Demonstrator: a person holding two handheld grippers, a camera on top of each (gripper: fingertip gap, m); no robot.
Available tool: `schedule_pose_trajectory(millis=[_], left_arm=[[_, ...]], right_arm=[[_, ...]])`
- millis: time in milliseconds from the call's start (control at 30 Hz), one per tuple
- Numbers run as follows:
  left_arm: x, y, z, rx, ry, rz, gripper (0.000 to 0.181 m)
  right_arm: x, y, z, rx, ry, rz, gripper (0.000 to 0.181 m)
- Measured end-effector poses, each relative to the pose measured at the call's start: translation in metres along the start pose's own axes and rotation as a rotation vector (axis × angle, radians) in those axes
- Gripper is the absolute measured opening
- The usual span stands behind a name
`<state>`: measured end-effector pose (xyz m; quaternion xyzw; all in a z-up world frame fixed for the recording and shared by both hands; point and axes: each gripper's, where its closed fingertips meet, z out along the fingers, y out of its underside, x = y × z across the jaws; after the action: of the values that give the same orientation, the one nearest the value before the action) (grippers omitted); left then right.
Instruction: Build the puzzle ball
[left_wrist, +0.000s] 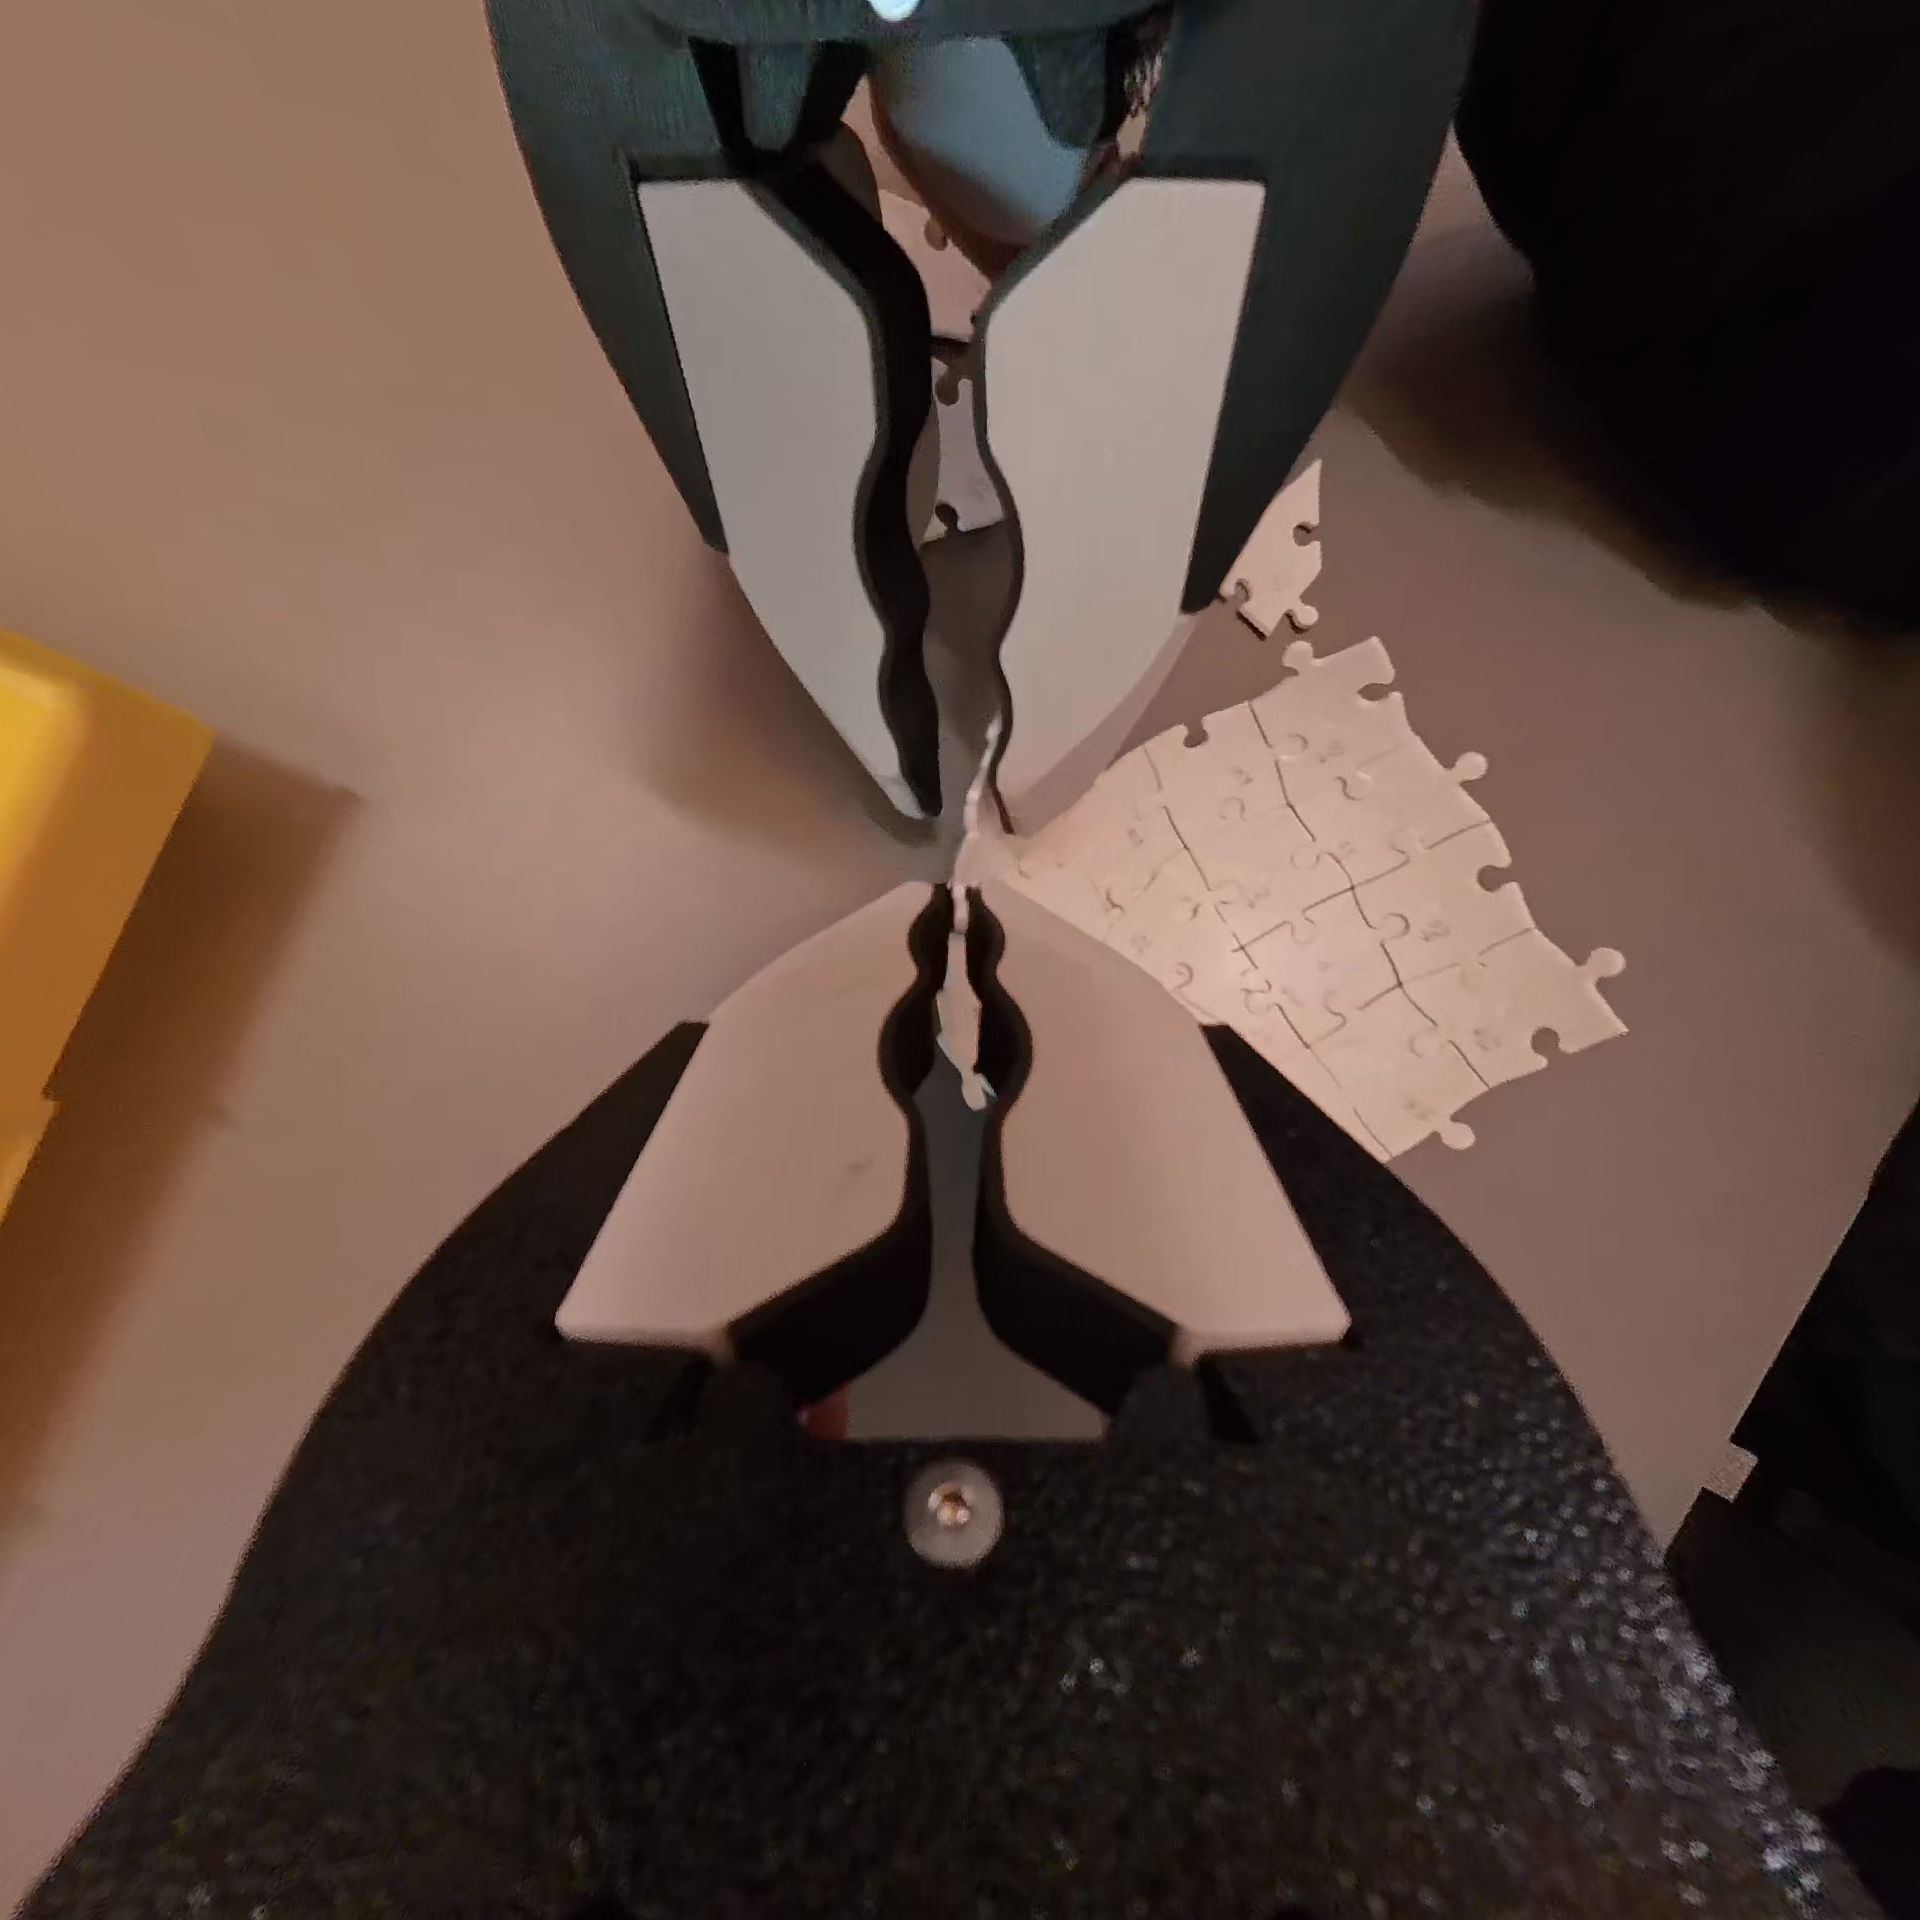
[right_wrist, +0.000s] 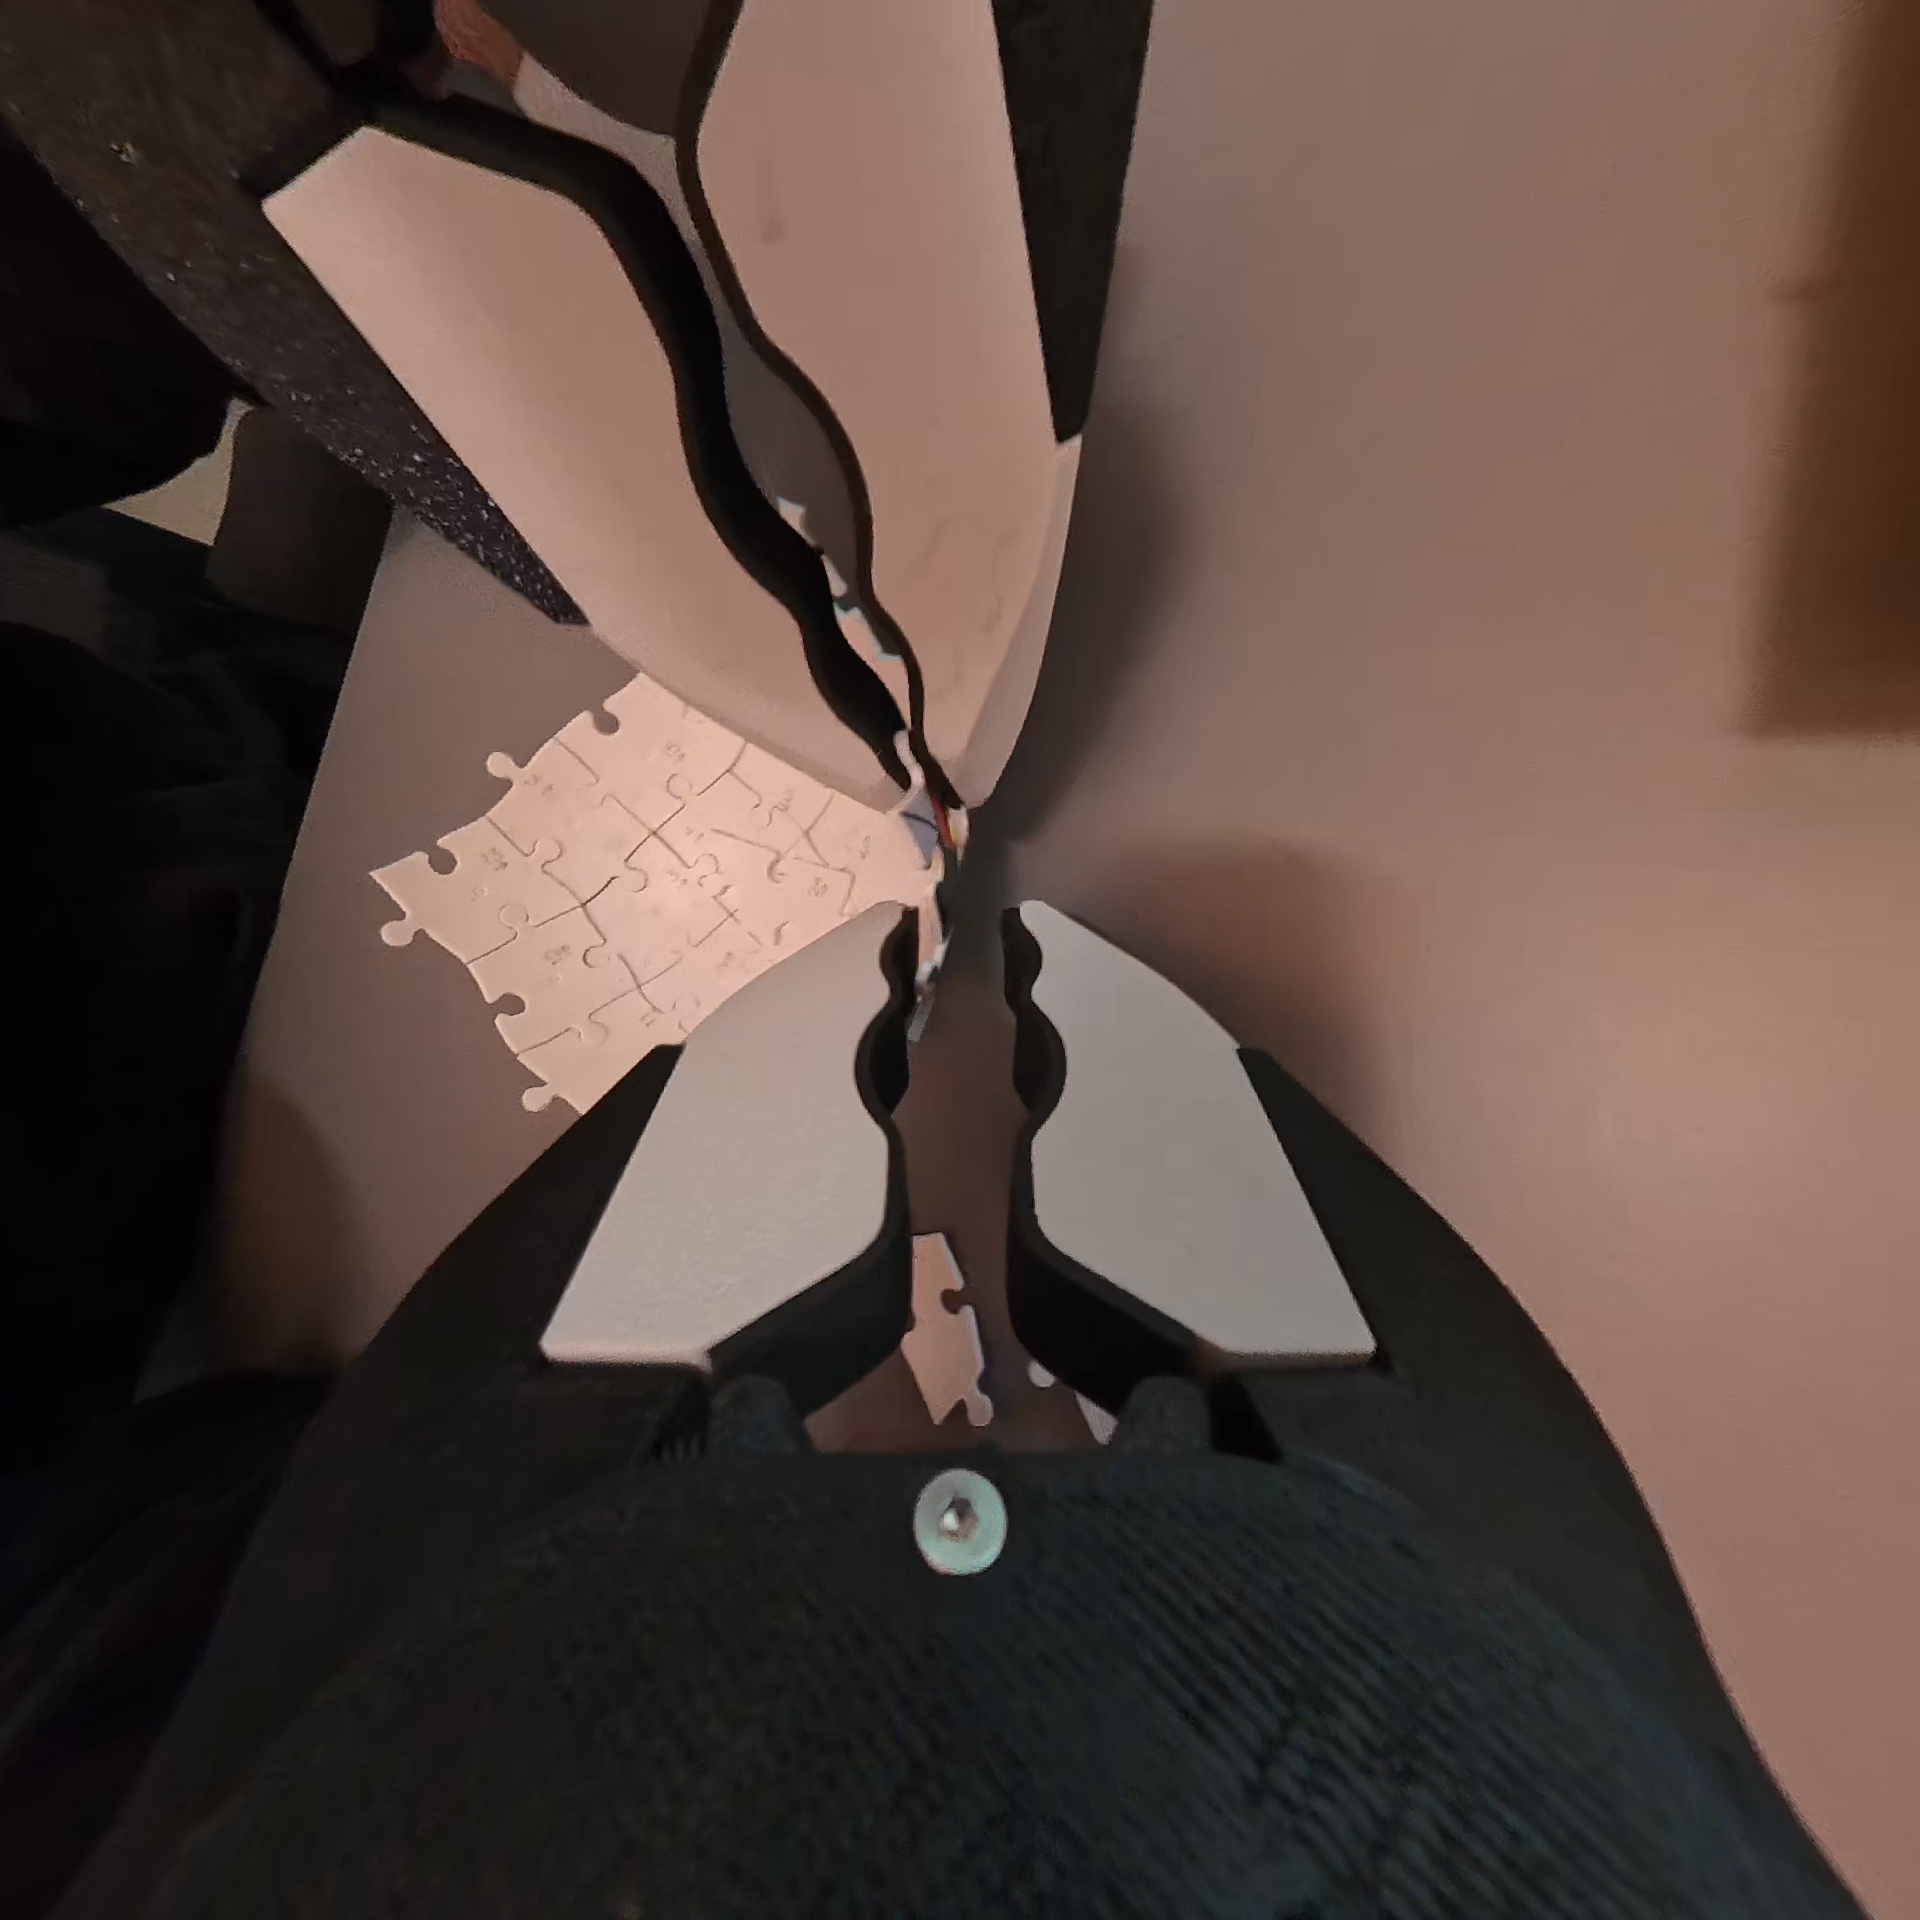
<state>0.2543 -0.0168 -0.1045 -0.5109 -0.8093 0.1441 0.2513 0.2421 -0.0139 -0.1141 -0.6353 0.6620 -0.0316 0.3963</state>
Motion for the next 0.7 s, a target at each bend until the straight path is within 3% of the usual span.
schedule_pose_trajectory(millis=[300, 500, 700], left_arm=[[0.001, 0.000, 0.000, 0.012, 0.028, -0.022, 0.003], [0.006, 0.010, 0.002, -0.033, 0.071, -0.041, 0.020], [0.004, 0.012, 0.004, -0.055, 0.087, -0.054, 0.015]], right_arm=[[-0.001, -0.003, 0.001, 0.009, -0.001, -0.052, 0.003], [-0.001, -0.003, 0.000, 0.008, 0.002, -0.052, 0.003], [0.001, -0.003, 0.001, -0.001, 0.007, -0.046, 0.003]])
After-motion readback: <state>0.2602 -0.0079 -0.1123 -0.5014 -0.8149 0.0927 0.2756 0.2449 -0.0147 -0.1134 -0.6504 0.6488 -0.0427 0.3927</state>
